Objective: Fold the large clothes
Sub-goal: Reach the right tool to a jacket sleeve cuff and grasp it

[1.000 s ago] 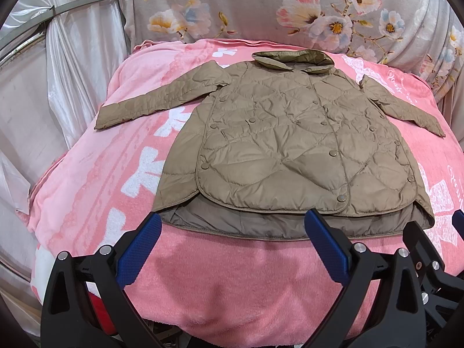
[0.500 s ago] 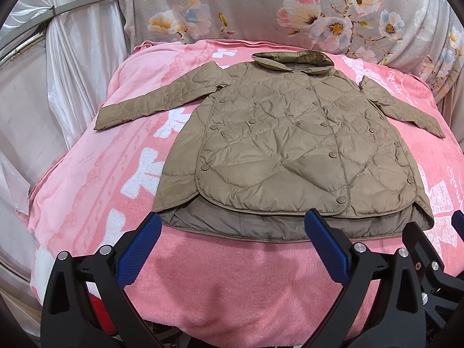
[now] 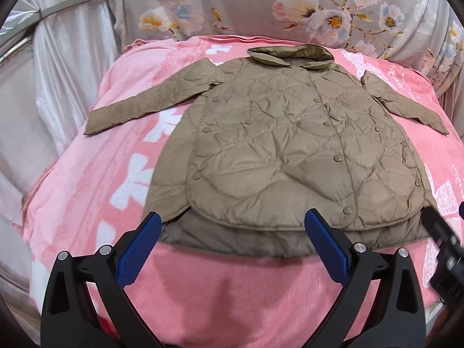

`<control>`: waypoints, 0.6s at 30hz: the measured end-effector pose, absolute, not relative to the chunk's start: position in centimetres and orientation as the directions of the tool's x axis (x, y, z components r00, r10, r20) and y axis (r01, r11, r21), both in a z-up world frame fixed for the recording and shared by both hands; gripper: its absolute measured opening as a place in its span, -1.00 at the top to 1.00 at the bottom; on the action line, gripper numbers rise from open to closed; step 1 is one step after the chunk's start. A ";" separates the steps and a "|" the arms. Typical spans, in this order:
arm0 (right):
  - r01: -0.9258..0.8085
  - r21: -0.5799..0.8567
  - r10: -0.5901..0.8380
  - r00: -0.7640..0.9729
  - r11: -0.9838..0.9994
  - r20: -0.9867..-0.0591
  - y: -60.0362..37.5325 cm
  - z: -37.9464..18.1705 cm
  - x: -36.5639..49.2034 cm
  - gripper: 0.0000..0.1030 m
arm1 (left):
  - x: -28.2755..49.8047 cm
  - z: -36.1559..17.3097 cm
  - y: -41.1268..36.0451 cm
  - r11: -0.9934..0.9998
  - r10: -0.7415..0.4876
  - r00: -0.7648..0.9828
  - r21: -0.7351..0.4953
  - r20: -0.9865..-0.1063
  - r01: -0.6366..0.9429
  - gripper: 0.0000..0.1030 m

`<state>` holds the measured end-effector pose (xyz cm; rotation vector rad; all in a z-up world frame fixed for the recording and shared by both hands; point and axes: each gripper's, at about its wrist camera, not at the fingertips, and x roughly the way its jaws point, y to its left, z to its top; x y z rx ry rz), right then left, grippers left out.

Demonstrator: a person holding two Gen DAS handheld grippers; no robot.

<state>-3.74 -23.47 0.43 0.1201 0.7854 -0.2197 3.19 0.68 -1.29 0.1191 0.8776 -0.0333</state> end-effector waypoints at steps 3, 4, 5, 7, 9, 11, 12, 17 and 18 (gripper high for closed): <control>0.269 0.093 -0.124 0.690 0.959 -0.713 -27.0 0.1 -2.0 -0.90 | 4.9 -2.1 0.6 0.993 0.018 0.644 0.089 -0.765 0.078 -0.87; 0.286 0.115 -0.122 0.690 0.951 -0.714 -28.6 0.0 -1.3 -0.90 | 5.4 -2.3 0.6 0.994 0.017 0.648 0.084 -0.762 0.073 -0.87; 0.309 0.129 -0.127 0.687 0.942 -0.716 -30.2 0.0 -0.5 -0.90 | 6.3 -2.6 0.7 0.995 0.020 0.652 0.079 -0.758 0.061 -0.87; 0.366 0.147 -0.156 0.680 0.919 -0.716 -34.2 -0.5 1.5 -0.90 | 7.7 -3.1 1.0 0.997 0.028 0.654 0.068 -0.756 0.037 -0.87; 0.420 0.167 -0.190 0.684 0.892 -0.704 -38.2 -0.7 3.1 -0.90 | 9.2 -3.6 1.6 0.999 0.031 0.658 0.044 -0.753 0.003 -0.87; 0.470 0.195 -0.223 0.693 0.861 -0.685 -42.7 -0.9 4.8 -0.90 | 11.0 -4.1 2.4 0.997 0.073 0.655 0.043 -0.752 -0.061 -0.87; 0.490 0.218 -0.233 0.701 0.844 -0.673 -45.0 -1.1 5.7 -0.90 | 11.5 -4.3 2.8 0.996 0.087 0.657 0.042 -0.749 -0.084 -0.87; 0.576 0.341 -0.268 0.723 0.743 -0.637 -55.7 -2.7 9.8 -0.90 | 15.5 -5.4 4.2 0.982 0.174 0.629 0.088 -0.758 -0.165 -0.88; 0.596 0.363 -0.280 0.722 0.716 -0.633 -57.9 -3.2 10.7 -0.90 | 16.0 -5.5 4.4 0.981 0.185 0.622 0.102 -0.761 -0.167 -0.88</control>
